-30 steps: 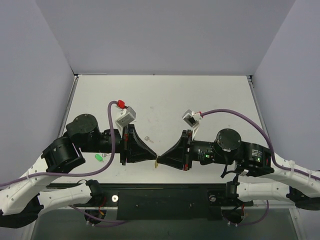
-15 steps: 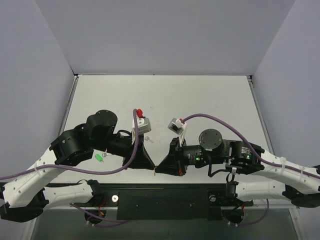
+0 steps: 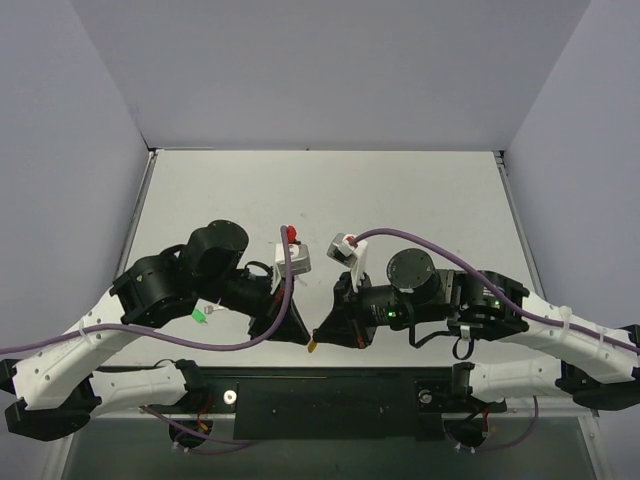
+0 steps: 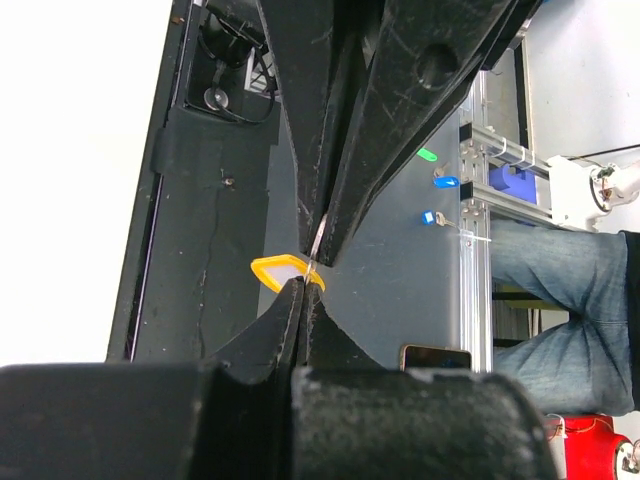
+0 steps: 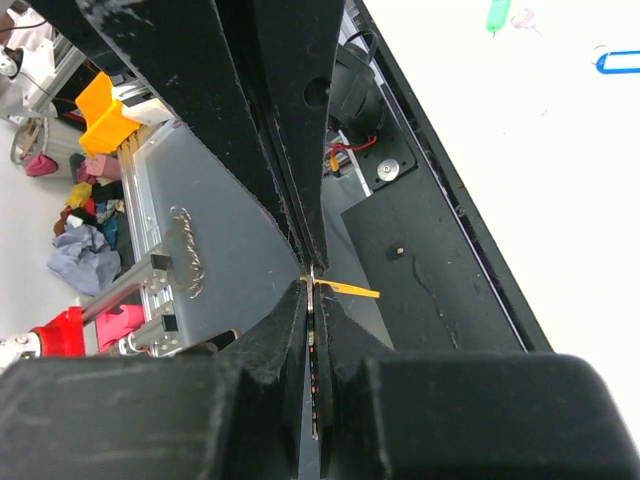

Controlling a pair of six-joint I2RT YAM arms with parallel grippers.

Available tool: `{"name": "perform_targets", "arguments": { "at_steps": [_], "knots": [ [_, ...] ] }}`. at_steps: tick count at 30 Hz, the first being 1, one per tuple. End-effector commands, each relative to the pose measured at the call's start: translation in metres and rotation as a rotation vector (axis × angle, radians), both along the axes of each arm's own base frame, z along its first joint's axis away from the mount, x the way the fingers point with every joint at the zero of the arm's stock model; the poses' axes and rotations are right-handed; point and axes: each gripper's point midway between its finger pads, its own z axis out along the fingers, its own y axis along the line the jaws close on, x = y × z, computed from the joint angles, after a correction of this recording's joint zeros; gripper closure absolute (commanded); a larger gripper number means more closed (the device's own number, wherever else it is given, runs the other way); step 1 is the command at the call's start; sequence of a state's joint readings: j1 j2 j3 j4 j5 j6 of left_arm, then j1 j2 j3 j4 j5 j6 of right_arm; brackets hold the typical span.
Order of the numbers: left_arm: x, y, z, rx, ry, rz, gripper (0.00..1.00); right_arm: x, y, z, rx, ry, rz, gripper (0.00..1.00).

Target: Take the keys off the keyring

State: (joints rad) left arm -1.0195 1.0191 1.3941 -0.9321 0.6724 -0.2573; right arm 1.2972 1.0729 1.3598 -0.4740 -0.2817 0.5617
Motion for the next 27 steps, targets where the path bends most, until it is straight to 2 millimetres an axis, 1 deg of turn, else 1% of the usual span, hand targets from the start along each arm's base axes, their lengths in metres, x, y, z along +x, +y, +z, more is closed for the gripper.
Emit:
{"name": "perform_targets", "arguments": {
  "at_steps": [1,5,11,15,17,18,19,21,22,23,24,25,26,27],
  "knots": [
    [-0.020,0.014,-0.003,0.044,0.038,-0.082,1.00,0.020,-0.005,0.044,0.100,-0.109,-0.067,1.00],
    [-0.020,0.015,-0.003,0.041,0.035,-0.079,1.00,0.019,-0.006,0.045,0.098,-0.107,-0.058,1.00],
    [-0.017,0.013,0.001,0.022,0.023,-0.063,1.00,0.017,-0.003,0.039,0.094,-0.090,-0.055,1.00],
    [-0.008,0.011,0.005,0.007,-0.003,-0.002,1.00,0.017,-0.003,0.039,0.103,-0.086,-0.059,1.00],
    [-0.004,0.009,0.012,-0.023,-0.018,0.030,0.99,0.019,-0.005,0.040,0.113,-0.088,-0.076,1.00],
    [-0.004,0.011,0.015,-0.037,-0.018,0.048,0.97,0.019,-0.006,0.041,0.123,-0.088,-0.081,1.00],
    [-0.002,0.009,0.020,-0.063,-0.030,0.060,0.89,0.022,-0.007,0.041,0.125,-0.091,-0.094,1.00],
    [0.002,0.011,0.029,-0.106,-0.048,0.103,0.79,0.023,-0.008,0.043,0.144,-0.093,-0.109,1.00],
    [0.005,0.013,0.035,-0.129,-0.059,0.136,0.76,0.023,-0.009,0.044,0.155,-0.092,-0.114,1.00],
    [0.010,0.015,0.042,-0.161,-0.076,0.180,0.70,0.025,-0.009,0.041,0.155,-0.090,-0.124,1.00],
    [0.012,0.015,0.046,-0.182,-0.078,0.203,0.68,0.025,-0.010,0.046,0.178,-0.090,-0.131,1.00],
    [0.015,0.017,0.057,-0.232,-0.083,0.240,0.63,0.026,-0.009,0.045,0.183,-0.089,-0.140,1.00],
    [0.018,0.016,0.055,-0.238,-0.078,0.257,0.60,0.027,-0.010,0.050,0.207,-0.091,-0.149,1.00],
    [0.019,0.017,0.067,-0.296,-0.077,0.288,0.59,0.029,-0.010,0.048,0.210,-0.092,-0.159,1.00]
  ]
}}
